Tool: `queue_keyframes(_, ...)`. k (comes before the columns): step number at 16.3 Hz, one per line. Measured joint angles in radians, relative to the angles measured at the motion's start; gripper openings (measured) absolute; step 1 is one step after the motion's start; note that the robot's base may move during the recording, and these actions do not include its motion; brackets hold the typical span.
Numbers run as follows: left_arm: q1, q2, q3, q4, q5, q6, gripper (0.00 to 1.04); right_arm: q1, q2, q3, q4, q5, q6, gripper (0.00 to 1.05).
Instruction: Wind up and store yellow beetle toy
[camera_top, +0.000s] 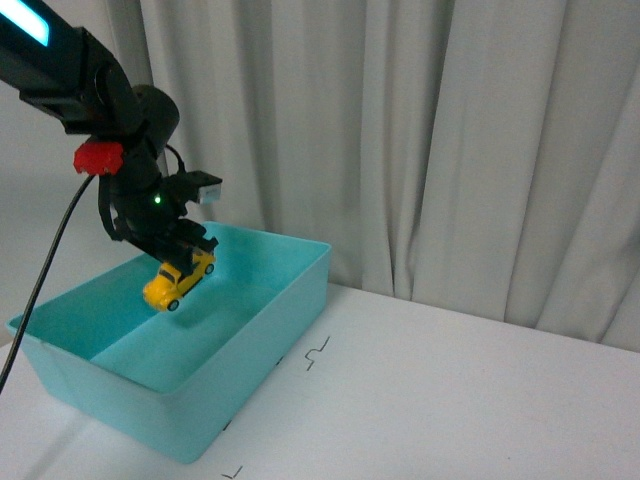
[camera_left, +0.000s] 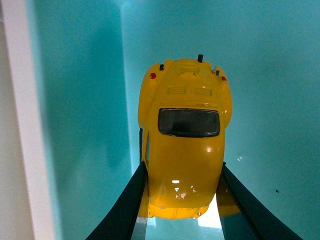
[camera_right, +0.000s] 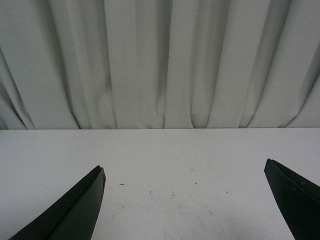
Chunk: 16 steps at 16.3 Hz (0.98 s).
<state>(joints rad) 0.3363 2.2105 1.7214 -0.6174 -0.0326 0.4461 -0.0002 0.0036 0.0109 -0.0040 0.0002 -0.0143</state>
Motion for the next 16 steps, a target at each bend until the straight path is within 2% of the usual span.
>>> queue_keyframes(10,-0.04,0.061,-0.072,0.069,0.018,-0.027,0.32,0.0,0.0,0.0,0.0,0.0,0.0,0.98)
queue_keyframes(11,-0.04,0.061,-0.072,0.07,0.017,-0.027,0.39,0.0,0.0,0.0,0.0,0.0,0.0,0.98)
queue_keyframes(16,-0.047,0.063,-0.069,0.068,0.069,-0.028,0.94,0.0,0.0,0.0,0.0,0.0,0.0,0.98)
